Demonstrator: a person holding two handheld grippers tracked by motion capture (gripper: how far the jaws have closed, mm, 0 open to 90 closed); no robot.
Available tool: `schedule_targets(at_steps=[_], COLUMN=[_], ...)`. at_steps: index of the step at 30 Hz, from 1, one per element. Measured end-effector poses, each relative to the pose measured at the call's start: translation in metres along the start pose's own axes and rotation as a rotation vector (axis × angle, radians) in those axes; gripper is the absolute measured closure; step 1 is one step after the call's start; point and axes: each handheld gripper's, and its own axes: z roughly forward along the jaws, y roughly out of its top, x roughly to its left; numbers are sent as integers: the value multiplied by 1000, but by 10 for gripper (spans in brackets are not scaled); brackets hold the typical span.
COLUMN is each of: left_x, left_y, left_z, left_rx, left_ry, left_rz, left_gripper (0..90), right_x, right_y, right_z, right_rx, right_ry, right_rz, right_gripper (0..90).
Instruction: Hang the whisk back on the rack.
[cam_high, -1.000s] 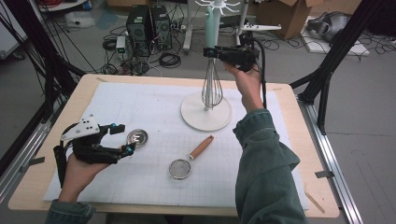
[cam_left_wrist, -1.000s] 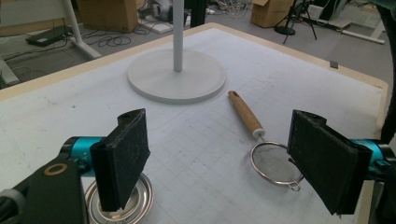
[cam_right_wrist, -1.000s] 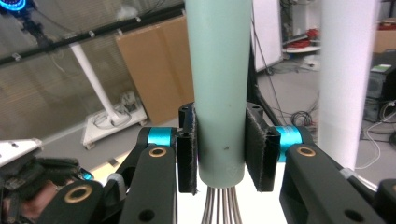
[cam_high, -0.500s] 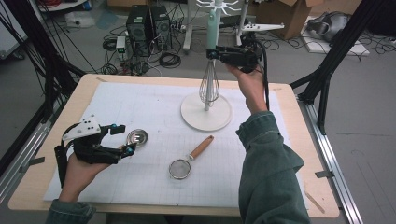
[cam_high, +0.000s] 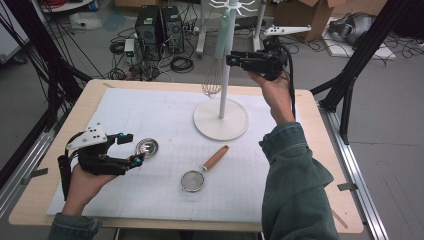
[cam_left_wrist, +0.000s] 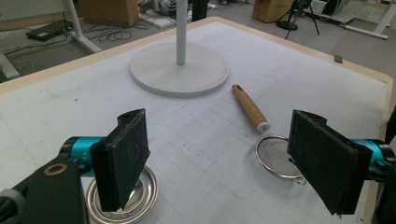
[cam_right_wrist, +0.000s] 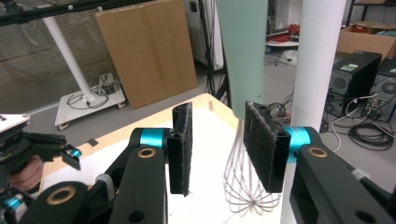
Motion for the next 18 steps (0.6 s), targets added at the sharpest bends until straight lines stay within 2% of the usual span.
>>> schedule_targets(at_steps=[8, 18], left_x=[6, 7], left_y=[-3, -4], left_z=[-1, -1], left_rx=[8, 12], left_ry=[12, 18], left_rz=[-13, -13], left_gripper=[207, 203], right_x=[2, 3], right_y=[-2, 2], right_z=[-2, -12], right_rx=[31, 50], right_ry=[22, 46], right_rz=[-21, -40], right_gripper=[668, 872])
